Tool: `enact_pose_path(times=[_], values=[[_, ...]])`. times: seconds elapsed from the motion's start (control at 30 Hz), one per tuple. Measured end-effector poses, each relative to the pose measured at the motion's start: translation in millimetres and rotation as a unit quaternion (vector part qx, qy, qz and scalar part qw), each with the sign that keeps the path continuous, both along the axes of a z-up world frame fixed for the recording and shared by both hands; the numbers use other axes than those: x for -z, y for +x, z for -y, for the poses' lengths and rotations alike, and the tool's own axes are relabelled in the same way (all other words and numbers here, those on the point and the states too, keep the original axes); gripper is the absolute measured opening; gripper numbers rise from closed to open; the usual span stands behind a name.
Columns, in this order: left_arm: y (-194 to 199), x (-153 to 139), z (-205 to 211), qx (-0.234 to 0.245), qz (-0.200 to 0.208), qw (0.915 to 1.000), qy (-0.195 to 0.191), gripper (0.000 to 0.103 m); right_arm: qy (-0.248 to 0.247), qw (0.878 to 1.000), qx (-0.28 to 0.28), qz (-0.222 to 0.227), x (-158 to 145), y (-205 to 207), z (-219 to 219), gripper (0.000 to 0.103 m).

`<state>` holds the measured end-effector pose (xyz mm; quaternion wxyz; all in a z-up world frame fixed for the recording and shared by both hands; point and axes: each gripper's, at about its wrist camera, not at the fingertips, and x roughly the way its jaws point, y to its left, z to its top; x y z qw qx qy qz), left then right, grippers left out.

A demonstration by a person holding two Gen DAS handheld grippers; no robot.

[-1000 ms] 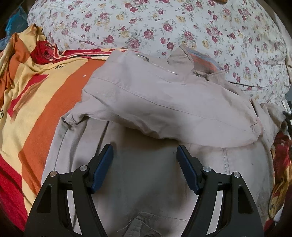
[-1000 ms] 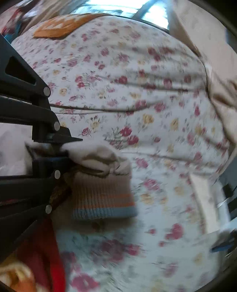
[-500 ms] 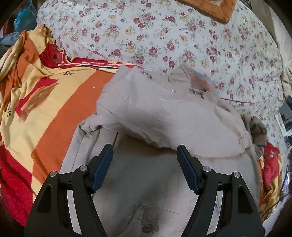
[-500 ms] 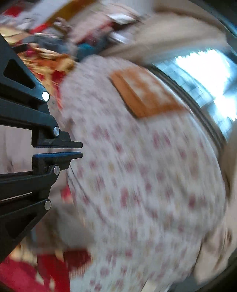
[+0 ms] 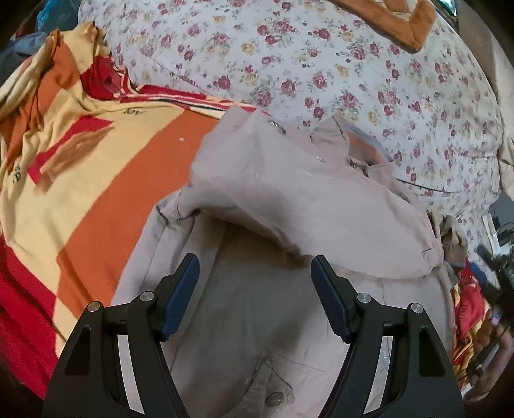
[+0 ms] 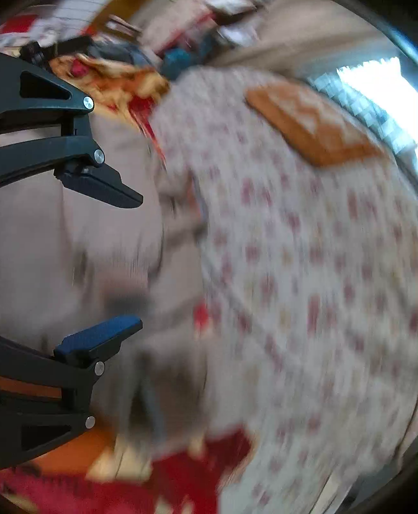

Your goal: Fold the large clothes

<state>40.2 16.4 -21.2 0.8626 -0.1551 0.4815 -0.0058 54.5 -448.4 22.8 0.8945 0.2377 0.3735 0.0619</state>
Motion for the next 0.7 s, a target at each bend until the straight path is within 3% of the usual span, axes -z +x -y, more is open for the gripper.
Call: enact_pose_path(times=[0.17, 0.27, 0.37, 0.43, 0.5, 0.57, 0.7], values=[[3, 6, 9, 0.014, -0.005, 0.9998, 0.012, 0.072, 0.044, 0.991, 0.120, -0.035, 29, -11, 82, 0.067], [4, 10, 14, 0.018, -0.011, 0.9997, 0.014, 0.072, 0.058, 0.987, 0.145, -0.040, 39, 1, 99, 0.067], [4, 11, 16, 0.023, -0.014, 0.9995, 0.019, 0.072, 0.052, 0.989, 0.135, -0.043, 50, 27, 97, 0.067], [4, 11, 17, 0.025, -0.014, 0.9993, 0.024, 0.072, 0.039, 0.991, 0.117, -0.043, 56, 44, 91, 0.057], [3, 7, 16, 0.027, -0.012, 0.9992, 0.026, 0.072, 0.021, 0.992, 0.119, -0.046, 59, 56, 87, 0.014], [2, 3, 14, 0.027, -0.004, 0.9992, 0.030, 0.072, 0.012, 0.992, 0.124, -0.034, 47, 56, 87, 0.011], [1, 0, 3, 0.013, 0.006, 0.9994, 0.030, 0.072, -0.025, 0.996, 0.086, 0.023, -11, 34, 76, 0.010]])
